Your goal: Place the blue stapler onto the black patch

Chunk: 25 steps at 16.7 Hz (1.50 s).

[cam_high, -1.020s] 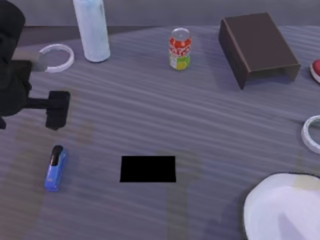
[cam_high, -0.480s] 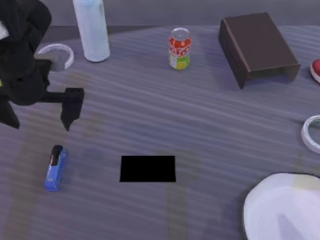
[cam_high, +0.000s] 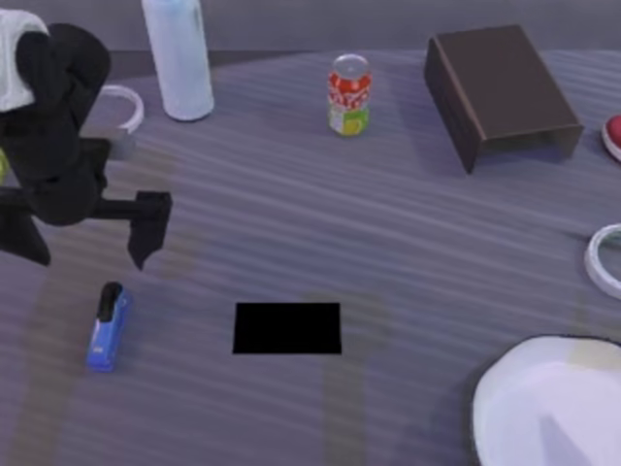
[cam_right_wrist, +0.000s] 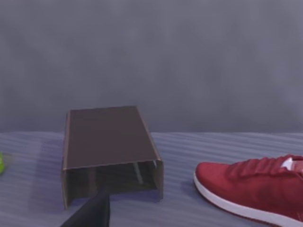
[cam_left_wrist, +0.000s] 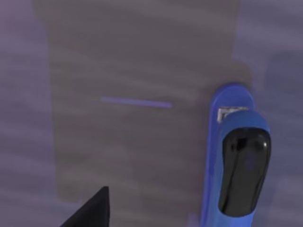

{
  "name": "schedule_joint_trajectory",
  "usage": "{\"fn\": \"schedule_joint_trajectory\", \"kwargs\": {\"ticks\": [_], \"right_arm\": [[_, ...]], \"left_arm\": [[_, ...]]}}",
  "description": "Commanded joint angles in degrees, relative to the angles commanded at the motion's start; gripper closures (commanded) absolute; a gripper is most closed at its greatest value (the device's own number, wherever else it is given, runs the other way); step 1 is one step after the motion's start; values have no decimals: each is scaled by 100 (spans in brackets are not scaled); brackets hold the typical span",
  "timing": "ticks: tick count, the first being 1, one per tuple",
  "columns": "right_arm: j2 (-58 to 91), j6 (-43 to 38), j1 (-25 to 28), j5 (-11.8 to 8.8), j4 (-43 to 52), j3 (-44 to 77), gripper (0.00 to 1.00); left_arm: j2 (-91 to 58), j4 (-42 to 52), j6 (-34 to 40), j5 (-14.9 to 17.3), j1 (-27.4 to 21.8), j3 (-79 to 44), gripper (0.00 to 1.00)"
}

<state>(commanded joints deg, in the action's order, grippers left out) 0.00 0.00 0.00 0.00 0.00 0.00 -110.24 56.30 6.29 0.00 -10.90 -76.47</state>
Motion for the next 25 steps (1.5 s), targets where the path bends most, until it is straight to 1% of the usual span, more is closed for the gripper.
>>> {"fn": "schedule_joint_trajectory", "kwargs": {"ticks": [5,7,11,24,25], "right_arm": [[0,0,0,0,0,0,0],[0,0,0,0,0,0,0],[0,0,0,0,0,0,0],[0,0,0,0,0,0,0],[0,0,0,0,0,0,0]], "left_arm": [[-524,-1261,-5,3,-1,699,0],[-613,-1433,-5,4,-1,812,0],[-616,-1438,-5,4,-1,816,0],[-616,-1438,-5,4,-1,816,98],[-616,-1438,-5,4,-1,816,100]]}}
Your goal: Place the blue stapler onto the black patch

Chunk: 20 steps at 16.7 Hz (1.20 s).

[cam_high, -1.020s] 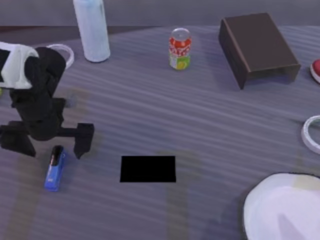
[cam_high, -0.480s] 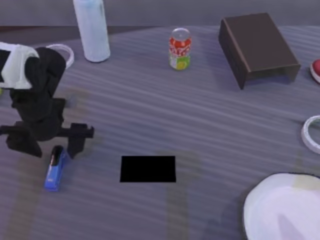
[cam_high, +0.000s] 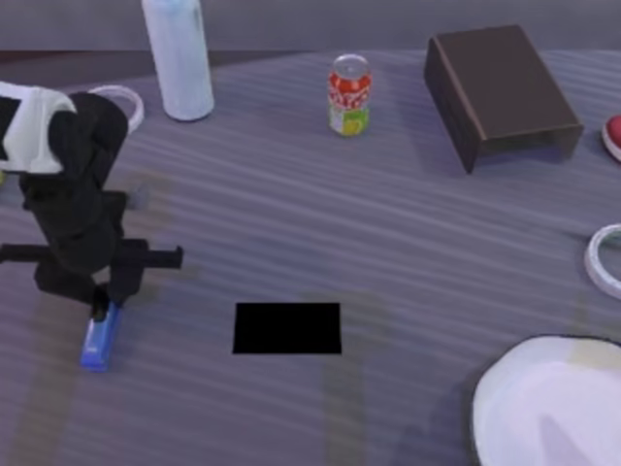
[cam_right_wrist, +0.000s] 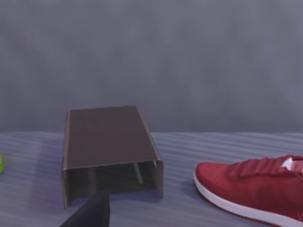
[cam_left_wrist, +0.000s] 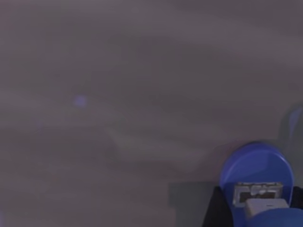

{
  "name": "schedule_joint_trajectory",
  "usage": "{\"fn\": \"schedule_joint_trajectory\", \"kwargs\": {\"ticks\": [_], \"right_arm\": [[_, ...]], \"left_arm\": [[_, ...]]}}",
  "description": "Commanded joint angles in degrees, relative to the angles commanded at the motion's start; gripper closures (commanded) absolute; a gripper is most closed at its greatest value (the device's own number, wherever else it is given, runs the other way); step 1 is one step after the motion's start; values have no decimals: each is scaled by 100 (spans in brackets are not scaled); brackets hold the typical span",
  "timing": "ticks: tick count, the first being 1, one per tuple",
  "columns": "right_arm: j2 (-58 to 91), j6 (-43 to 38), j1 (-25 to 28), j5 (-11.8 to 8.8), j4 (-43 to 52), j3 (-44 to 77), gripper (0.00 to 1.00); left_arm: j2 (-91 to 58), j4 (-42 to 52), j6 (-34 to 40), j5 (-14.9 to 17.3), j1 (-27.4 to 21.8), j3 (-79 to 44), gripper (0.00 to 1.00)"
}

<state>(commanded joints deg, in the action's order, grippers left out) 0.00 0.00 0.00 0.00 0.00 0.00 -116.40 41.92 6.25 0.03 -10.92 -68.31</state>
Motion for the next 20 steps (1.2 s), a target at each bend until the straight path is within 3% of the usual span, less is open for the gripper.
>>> {"fn": "schedule_joint_trajectory", "kwargs": {"ticks": [10,20], "right_arm": [[0,0,0,0,0,0,0],[0,0,0,0,0,0,0]], "left_arm": [[45,96,-5,-1,5,-77,100],[886,2109,22,-5,102,-1233,100]]}}
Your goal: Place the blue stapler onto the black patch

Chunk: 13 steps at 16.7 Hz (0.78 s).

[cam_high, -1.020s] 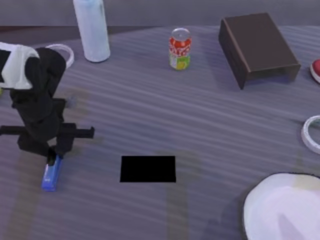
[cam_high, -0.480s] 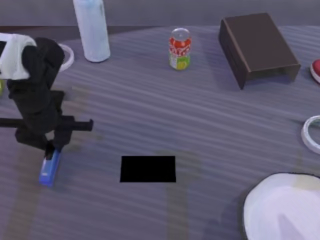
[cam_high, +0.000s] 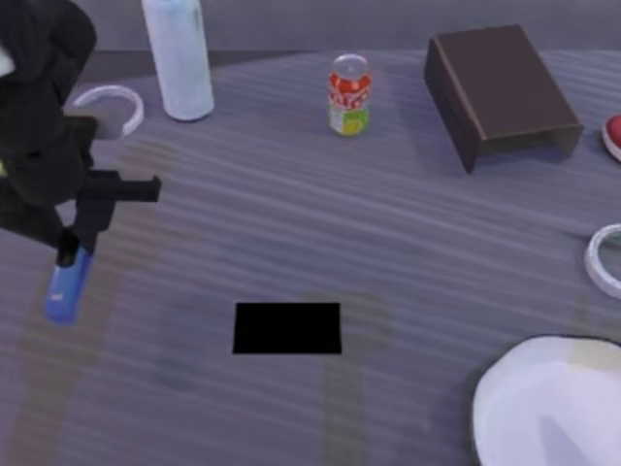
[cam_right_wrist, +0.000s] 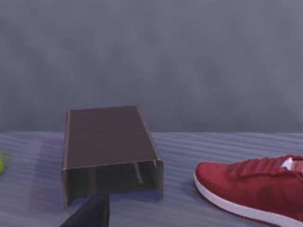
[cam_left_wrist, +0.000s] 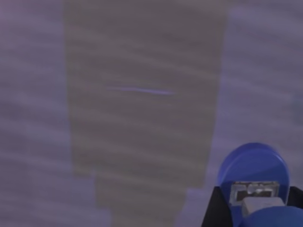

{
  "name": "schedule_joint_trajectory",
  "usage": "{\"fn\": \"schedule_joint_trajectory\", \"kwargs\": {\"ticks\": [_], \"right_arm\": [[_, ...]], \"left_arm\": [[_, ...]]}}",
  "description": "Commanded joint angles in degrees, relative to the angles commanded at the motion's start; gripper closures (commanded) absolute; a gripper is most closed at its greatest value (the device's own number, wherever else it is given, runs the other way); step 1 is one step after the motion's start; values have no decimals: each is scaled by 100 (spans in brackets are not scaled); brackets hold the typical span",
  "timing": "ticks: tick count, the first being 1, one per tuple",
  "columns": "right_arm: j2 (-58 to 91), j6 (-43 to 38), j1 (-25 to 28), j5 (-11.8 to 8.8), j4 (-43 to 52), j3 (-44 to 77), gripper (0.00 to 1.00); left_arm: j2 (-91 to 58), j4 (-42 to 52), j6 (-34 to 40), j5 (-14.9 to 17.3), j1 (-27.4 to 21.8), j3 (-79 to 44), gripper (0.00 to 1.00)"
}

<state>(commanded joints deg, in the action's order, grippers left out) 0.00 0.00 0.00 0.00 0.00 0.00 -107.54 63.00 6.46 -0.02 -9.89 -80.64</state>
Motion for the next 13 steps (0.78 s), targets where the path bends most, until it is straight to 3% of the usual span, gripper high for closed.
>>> {"fn": "schedule_joint_trajectory", "kwargs": {"ticks": [7,10,13], "right_arm": [[0,0,0,0,0,0,0],[0,0,0,0,0,0,0],[0,0,0,0,0,0,0]], "left_arm": [[-227,141,-386,0,-318,-332,100],[-621,441,-1300,6,-882,-961,100],[-1097,822,-2665,23,-1617,-1708,100]]}}
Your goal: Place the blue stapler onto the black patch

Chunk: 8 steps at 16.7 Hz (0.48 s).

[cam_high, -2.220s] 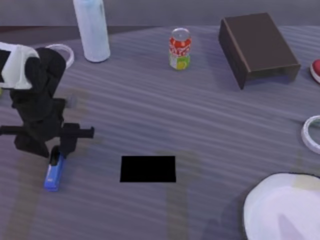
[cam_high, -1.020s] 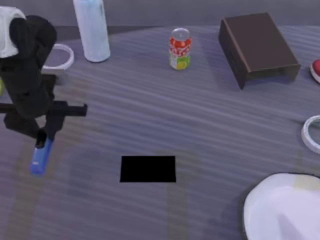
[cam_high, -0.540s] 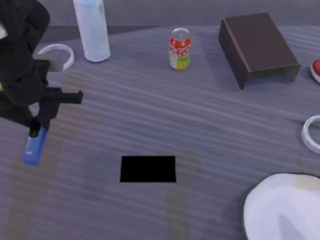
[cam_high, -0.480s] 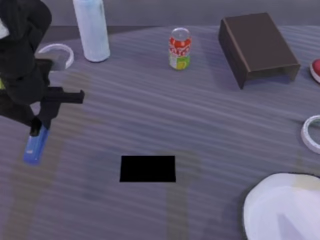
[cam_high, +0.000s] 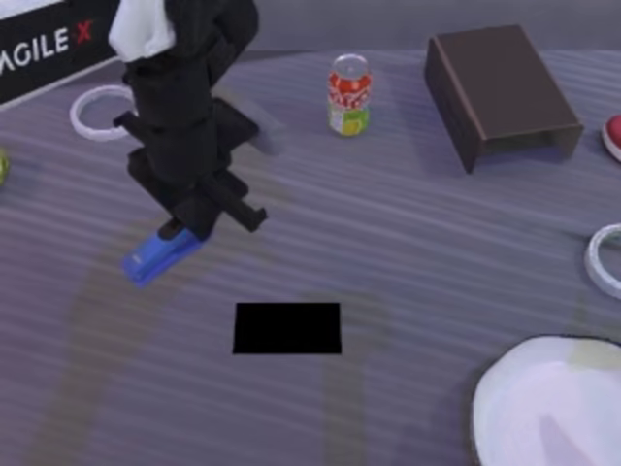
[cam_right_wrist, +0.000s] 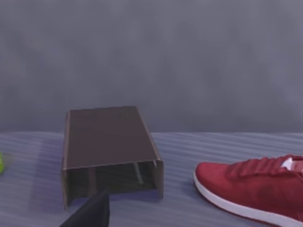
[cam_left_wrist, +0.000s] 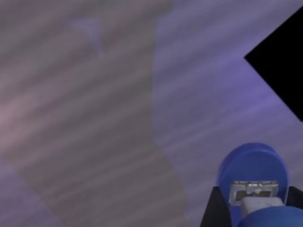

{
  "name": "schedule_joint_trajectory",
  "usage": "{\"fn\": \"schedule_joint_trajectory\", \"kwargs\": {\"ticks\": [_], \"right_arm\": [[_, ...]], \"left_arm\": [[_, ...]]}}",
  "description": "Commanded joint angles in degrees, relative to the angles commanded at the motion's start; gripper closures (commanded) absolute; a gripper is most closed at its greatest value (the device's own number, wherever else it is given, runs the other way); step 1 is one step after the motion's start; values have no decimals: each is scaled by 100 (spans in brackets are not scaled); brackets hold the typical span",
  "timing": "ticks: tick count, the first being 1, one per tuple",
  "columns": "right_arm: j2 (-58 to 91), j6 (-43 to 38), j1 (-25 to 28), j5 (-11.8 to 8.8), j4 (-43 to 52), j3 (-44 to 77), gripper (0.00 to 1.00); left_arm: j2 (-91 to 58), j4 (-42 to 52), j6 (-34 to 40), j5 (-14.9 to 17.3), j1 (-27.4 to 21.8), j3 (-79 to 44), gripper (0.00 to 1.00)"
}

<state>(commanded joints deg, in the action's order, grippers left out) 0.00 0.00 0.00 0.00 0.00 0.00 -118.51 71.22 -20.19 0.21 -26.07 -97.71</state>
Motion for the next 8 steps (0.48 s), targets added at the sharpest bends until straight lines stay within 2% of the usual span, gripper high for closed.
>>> {"fn": "schedule_joint_trajectory", "kwargs": {"ticks": [4,8], "right_arm": [[0,0,0,0,0,0,0],[0,0,0,0,0,0,0]], "left_arm": [[-528,438,-1746,22,-983,-948,100],[-750,631,-2631,16,-1595,-1537,100]]}}
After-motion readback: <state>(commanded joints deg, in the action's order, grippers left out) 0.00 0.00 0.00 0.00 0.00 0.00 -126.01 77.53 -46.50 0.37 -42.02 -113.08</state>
